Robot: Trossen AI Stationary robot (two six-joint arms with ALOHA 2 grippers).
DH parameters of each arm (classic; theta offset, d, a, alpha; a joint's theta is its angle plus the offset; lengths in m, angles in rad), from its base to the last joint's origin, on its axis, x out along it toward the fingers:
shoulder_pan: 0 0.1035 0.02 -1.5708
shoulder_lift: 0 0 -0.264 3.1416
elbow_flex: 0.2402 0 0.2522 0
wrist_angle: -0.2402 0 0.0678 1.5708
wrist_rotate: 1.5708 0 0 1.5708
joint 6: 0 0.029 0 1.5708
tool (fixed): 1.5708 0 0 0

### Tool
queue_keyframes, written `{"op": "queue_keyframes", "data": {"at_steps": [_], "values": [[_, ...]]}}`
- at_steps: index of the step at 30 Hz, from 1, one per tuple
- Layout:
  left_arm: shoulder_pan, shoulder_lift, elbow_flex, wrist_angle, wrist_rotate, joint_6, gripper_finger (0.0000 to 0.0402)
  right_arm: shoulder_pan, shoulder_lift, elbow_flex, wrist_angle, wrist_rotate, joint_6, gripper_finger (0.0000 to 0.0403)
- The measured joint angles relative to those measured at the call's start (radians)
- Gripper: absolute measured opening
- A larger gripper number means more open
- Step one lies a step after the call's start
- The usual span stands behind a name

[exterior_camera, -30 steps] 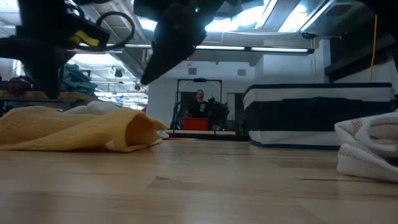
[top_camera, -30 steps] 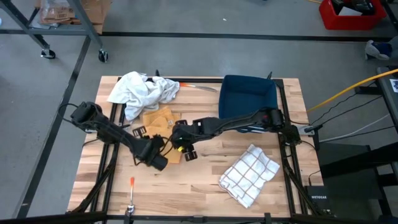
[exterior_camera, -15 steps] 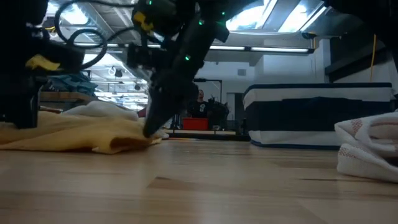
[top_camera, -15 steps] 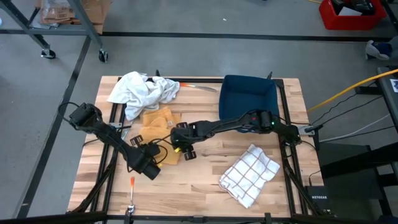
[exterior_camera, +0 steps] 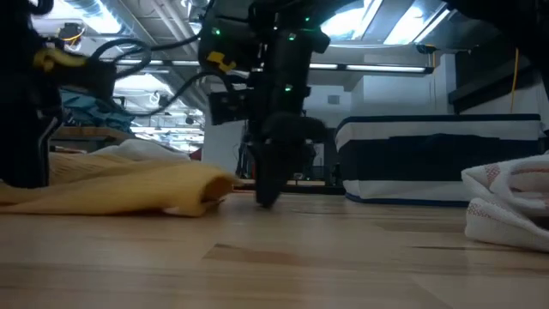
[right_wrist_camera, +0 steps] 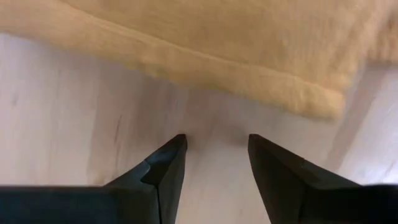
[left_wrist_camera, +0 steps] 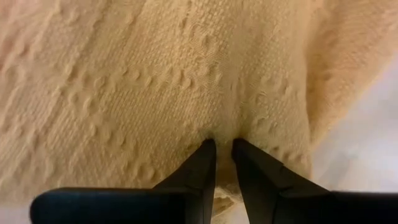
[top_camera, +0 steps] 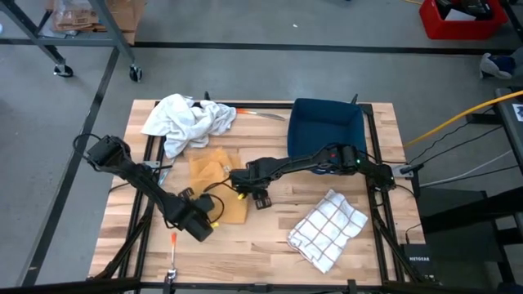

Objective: Fold towel
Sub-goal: Fold the yellow towel

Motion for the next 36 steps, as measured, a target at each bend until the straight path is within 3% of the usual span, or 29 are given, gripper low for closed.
{"op": "queue_keyframes", "data": {"at_steps": [12,18,21,28,36], "values": [[-0.021,0.005,0.157,0.031,0.01,0.151,0.0058,0.027,-0.001,-0.003,-0.269,-0.061,0.041,0.0182],[-0.025,0.004,0.232,0.024,0.004,0.274,0.0058,0.049,-0.008,-0.006,-0.363,-0.239,0.066,0.0182],[-0.029,0.003,0.262,0.025,0.049,0.324,0.0058,0.076,-0.044,-0.006,-0.364,-0.296,0.094,0.0182],[-0.06,0.003,0.275,0.018,0.231,0.352,0.0058,0.178,-0.121,-0.006,-0.311,-0.238,0.12,0.0182],[-0.107,0.003,0.275,-0.071,0.199,0.376,0.0058,0.284,-0.133,-0.005,0.042,-0.082,0.137,0.0182]]}}
